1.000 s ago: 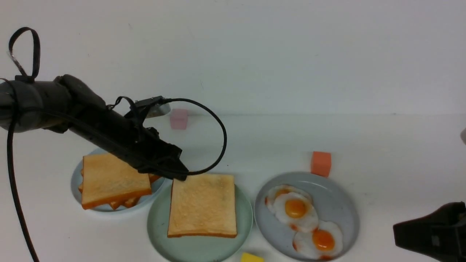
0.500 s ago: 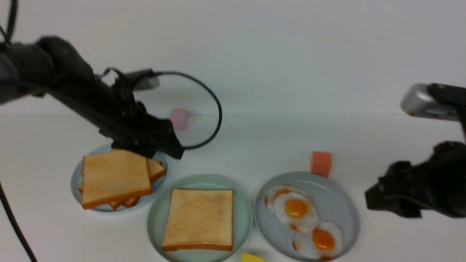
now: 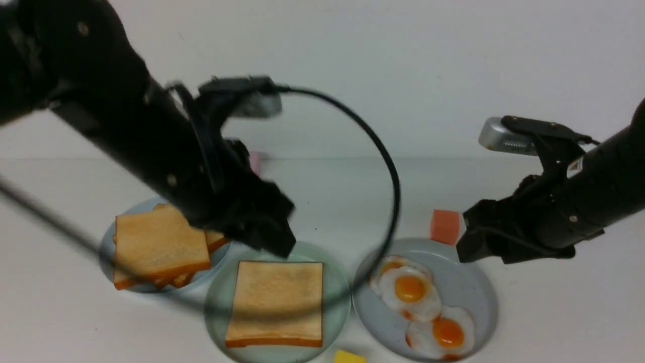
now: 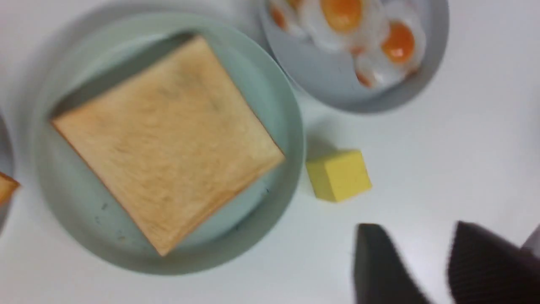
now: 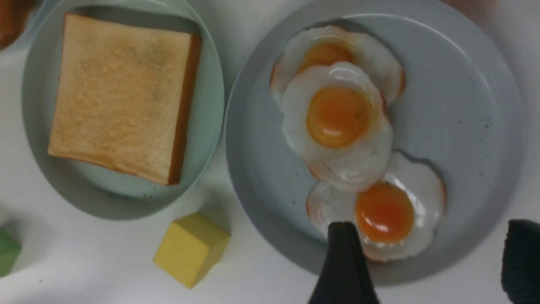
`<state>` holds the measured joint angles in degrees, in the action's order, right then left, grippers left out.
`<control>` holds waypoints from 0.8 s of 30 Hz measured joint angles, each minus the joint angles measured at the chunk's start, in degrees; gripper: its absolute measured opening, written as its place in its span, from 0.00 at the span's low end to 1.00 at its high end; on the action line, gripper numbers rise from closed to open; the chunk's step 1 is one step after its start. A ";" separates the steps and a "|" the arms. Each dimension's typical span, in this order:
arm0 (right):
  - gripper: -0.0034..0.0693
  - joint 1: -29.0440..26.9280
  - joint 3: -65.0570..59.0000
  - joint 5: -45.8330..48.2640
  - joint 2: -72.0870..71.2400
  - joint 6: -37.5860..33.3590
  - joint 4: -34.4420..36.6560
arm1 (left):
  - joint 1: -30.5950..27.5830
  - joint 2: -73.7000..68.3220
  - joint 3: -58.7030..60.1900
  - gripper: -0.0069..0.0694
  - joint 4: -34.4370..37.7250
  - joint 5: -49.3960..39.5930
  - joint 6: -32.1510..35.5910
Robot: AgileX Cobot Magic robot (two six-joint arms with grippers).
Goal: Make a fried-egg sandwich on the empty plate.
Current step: Use the right arm to grab a fried egg
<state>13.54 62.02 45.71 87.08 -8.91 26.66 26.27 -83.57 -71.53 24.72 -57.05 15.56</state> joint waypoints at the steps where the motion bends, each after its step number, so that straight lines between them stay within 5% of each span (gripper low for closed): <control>1: 0.72 -1.53 0.00 -0.06 1.45 -3.82 3.25 | 1.60 1.68 2.20 0.30 -0.59 1.91 -0.36; 5: 0.72 -5.24 0.02 0.18 7.38 -19.41 15.83 | 7.26 7.33 9.97 0.09 -0.55 8.95 -0.05; 10: 0.72 -6.83 0.29 0.54 15.12 -32.31 27.97 | 11.22 11.25 16.11 0.07 -0.19 14.39 0.48; 15: 0.70 -7.25 2.69 1.24 21.22 -35.56 29.39 | 11.42 11.59 16.77 0.07 -0.13 14.92 0.48; 24: 0.44 -7.30 5.72 2.71 29.18 -36.04 30.00 | 11.42 11.59 16.77 0.07 -0.13 15.24 0.48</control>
<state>6.24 67.73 48.43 116.25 -44.95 56.65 37.68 -71.97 -54.76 24.59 -41.81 16.04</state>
